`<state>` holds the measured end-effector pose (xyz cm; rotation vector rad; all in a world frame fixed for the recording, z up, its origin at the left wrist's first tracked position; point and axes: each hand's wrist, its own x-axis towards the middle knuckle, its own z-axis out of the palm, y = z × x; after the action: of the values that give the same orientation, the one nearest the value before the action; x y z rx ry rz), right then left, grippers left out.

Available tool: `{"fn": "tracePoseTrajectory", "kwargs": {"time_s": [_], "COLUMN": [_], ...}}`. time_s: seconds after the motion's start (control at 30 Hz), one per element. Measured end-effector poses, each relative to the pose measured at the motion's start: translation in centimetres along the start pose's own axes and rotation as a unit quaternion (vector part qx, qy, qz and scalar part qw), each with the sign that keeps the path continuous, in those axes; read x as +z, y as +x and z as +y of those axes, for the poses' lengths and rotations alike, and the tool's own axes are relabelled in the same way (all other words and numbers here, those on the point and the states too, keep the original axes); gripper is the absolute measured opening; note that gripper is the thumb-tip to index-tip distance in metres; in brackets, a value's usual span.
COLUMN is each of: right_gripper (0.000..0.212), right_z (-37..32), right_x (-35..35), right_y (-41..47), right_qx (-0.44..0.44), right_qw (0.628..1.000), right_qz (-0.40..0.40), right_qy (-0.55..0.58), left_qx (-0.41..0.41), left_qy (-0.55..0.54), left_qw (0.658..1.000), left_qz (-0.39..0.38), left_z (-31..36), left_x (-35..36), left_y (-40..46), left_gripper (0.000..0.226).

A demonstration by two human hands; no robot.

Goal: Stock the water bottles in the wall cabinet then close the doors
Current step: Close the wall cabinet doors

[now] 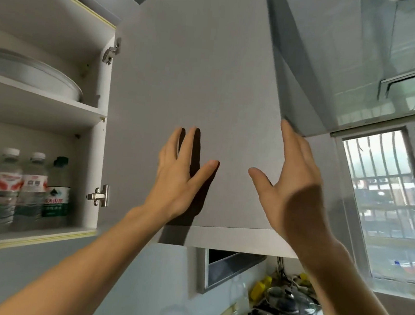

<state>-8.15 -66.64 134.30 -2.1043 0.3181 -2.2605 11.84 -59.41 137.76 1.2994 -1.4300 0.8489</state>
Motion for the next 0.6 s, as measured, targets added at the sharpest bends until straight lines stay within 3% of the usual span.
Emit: {"fn": "tracePoseTrajectory", "kwargs": {"time_s": [0.13,0.23,0.4,0.5,0.6], "right_gripper": [0.080,0.074,0.061,0.067,0.057], "right_z": [-0.9,-2.4,-5.7,-7.7,-10.3], "right_x": [-1.0,-1.2,-0.3,1.3,3.9], "right_y": [-1.0,-1.7,-3.1,-3.9,-4.5], "right_qx": [0.030,0.005,-0.022,-0.028,-0.005], "right_qw": [0.977,0.945,0.843,0.782,0.716], "right_qz": [-0.050,-0.073,-0.120,-0.174,-0.238], "right_qy": [0.205,0.318,0.525,0.598,0.656], "left_qx": [0.001,-0.001,-0.013,-0.034,-0.049], "left_qy": [0.006,0.013,0.002,-0.043,-0.082], "left_qw": [1.000,1.000,0.999,0.997,0.994], "left_qz": [-0.005,-0.007,-0.043,-0.049,-0.048], "left_z": [2.2,3.3,5.5,7.2,8.5], "left_x": [-1.6,-3.7,-9.1,-13.1,-17.1], "left_y": [-1.0,-1.5,-2.5,-3.1,-3.5], "left_gripper": [0.079,0.075,0.073,0.072,0.066]}}
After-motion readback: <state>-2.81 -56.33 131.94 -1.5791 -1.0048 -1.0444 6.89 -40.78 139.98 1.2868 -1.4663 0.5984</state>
